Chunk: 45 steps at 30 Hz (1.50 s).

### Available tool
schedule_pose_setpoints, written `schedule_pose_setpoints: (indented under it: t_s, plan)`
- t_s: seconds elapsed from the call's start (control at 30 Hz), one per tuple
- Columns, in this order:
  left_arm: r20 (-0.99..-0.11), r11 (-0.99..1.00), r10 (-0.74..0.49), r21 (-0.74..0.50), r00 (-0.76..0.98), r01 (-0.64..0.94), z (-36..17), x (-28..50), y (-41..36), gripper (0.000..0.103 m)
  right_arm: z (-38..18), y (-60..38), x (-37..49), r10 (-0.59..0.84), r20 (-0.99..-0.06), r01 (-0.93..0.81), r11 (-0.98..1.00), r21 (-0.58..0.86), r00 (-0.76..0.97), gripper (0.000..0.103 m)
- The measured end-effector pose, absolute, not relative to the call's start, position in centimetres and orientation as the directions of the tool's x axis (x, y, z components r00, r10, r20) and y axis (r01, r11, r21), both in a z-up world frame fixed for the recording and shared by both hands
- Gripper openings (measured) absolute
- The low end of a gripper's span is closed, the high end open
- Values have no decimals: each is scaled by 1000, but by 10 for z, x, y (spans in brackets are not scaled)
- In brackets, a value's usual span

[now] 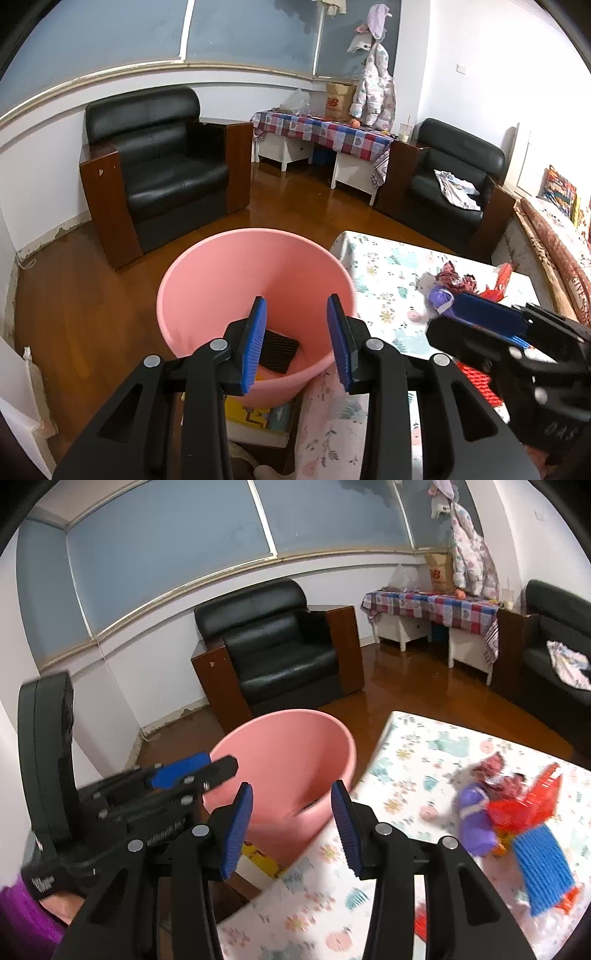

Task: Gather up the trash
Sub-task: 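Lower the black mesh net into the pink bucket and open the right gripper, then move both grippers back over the remaining trash on the table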

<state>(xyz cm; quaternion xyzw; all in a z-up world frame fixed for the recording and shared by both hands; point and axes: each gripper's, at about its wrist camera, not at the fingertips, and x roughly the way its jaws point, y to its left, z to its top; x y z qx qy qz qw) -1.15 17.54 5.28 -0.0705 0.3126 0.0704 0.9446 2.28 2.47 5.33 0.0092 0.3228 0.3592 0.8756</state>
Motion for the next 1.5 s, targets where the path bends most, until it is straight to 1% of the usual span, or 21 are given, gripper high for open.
schedule_pose_setpoints:
  t_s: [0.23,0.57,0.77,1.0,1.27,1.37,1.5]
  plan:
    - [-616,985,58,-91,786,-144,53,-10,152,34,50,-23,2,572,-570,-560,798,222,590,43]
    - [-650,996,-52,-87,758,-6,37,-3,104,34,24,-141,-10,399,-617,-314,917,246,678,43]
    - [-682,989,-144,-119,717,85,26,1,76,34,7,-184,-19,333,-635,-234,943,237,697,43]
    - [-666,977,-209,-111,716,182,34,8,47,34,8,-203,-13,338,-620,-212,939,270,708,44]
    - [-632,946,-282,-55,722,320,52,39,4,34,12,-215,-4,356,-601,-212,930,299,716,44]
    - [-641,936,-281,-20,714,351,48,57,-7,34,15,-219,1,360,-593,-213,928,306,720,43]
    - [-668,929,-277,-3,691,369,38,77,-13,34,12,-222,8,374,-593,-208,921,330,713,44]
